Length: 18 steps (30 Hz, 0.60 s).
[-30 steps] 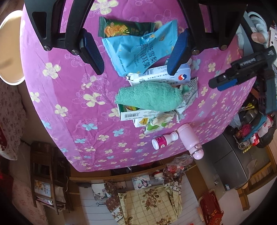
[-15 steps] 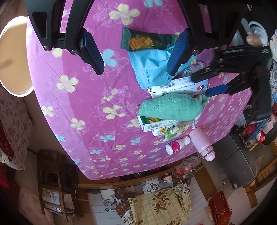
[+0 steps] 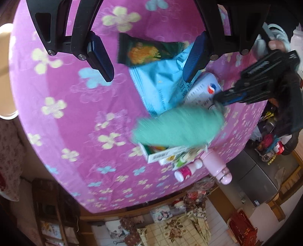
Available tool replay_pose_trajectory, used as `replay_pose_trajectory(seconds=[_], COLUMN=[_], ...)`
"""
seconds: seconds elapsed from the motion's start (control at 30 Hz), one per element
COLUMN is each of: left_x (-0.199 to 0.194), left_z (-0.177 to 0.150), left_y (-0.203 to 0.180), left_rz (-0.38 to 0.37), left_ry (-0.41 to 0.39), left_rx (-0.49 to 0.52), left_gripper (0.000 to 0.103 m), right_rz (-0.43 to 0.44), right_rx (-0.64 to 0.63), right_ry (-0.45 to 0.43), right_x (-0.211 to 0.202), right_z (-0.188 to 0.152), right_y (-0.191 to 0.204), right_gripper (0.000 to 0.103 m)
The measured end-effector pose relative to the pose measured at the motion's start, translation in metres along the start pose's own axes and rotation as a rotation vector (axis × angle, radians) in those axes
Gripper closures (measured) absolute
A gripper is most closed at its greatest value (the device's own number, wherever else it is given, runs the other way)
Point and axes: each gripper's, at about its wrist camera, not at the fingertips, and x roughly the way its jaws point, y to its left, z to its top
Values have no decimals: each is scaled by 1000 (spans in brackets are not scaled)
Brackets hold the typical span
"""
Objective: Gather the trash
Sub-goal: 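Grasp the blue snack wrapper with the right tool while the left tool grasps a plastic bag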
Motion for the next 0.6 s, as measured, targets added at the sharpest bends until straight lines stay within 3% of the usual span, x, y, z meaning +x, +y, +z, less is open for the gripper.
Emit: replay_pose_trajectory(seconds=[0.17, 0.23, 0.27, 0.3, 0.33, 0.4, 0.6], left_x=[-17, -19, -20, -24, -26, -29, -6], left_z=[-17, -21, -22, -23, -23, -23, -24], left_y=[27, 36, 39, 41, 41, 40, 27], left_rz=[-18, -39, -45, -47, -46, -44, 11], left_ry=[17, 25, 20, -4, -21, -38, 27], left_rx=[-55, -94, -106, -118, -119, -104, -23], left_gripper=[92, 70, 49, 41, 41, 41, 41], right_rz=[15, 15, 18, 25, 32, 30, 22], right_rx=[-36, -55, -56, -57, -65, -78, -111], right_ry=[39, 28, 25, 23, 25, 4, -71], right_x=[23, 29, 31, 33, 34, 28, -16], right_z=[1, 1, 1, 0, -2, -7, -13], right_y=[19, 25, 26, 26, 27, 28, 21], right_gripper=[25, 25, 26, 34, 41, 47, 52])
